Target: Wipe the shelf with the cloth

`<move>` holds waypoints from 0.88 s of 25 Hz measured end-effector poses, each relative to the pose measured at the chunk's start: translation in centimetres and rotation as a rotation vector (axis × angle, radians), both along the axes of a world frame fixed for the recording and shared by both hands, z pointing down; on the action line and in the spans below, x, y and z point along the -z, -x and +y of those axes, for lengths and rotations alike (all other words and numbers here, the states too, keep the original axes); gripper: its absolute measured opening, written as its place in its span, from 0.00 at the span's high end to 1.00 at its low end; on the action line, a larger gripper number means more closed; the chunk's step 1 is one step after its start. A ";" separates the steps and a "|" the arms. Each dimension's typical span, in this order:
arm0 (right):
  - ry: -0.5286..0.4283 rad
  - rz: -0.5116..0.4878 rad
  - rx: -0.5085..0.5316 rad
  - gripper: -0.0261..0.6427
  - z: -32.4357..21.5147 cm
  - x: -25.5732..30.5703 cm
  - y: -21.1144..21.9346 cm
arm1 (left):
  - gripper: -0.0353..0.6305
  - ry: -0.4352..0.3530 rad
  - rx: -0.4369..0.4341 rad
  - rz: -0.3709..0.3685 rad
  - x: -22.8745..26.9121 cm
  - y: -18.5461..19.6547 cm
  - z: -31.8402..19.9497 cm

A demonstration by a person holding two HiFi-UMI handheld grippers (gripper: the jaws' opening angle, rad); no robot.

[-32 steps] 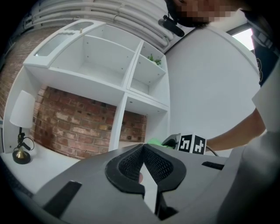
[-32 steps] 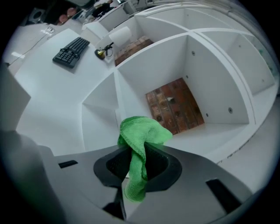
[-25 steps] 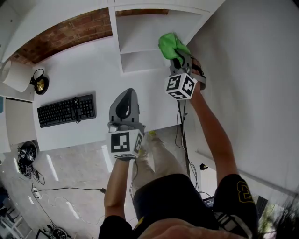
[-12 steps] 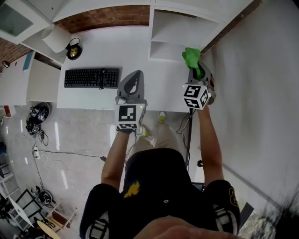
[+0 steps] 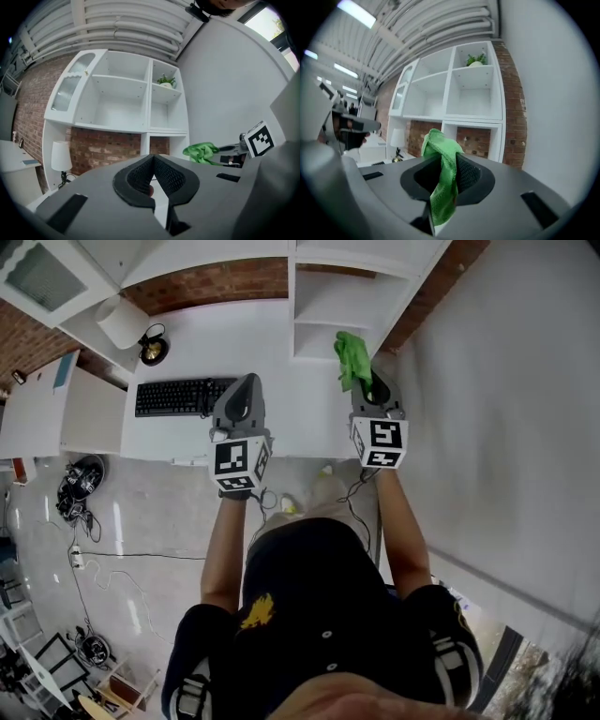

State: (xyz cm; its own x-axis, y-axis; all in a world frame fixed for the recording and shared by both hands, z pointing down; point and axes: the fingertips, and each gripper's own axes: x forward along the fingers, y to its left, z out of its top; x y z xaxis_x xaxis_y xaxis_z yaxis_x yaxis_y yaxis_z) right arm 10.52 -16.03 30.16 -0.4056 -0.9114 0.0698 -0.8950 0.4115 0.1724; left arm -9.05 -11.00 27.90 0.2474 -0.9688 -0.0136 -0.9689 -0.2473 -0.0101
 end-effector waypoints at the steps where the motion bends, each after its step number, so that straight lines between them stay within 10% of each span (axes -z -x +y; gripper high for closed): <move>1: 0.002 -0.065 0.014 0.87 0.5 0.5 0.1 | 0.92 -0.004 -0.003 -0.005 0.3 -0.1 0.3; 22: -0.014 -0.141 0.031 0.87 3.7 2.5 0.8 | 0.92 -0.006 0.006 0.015 1.5 3.0 3.4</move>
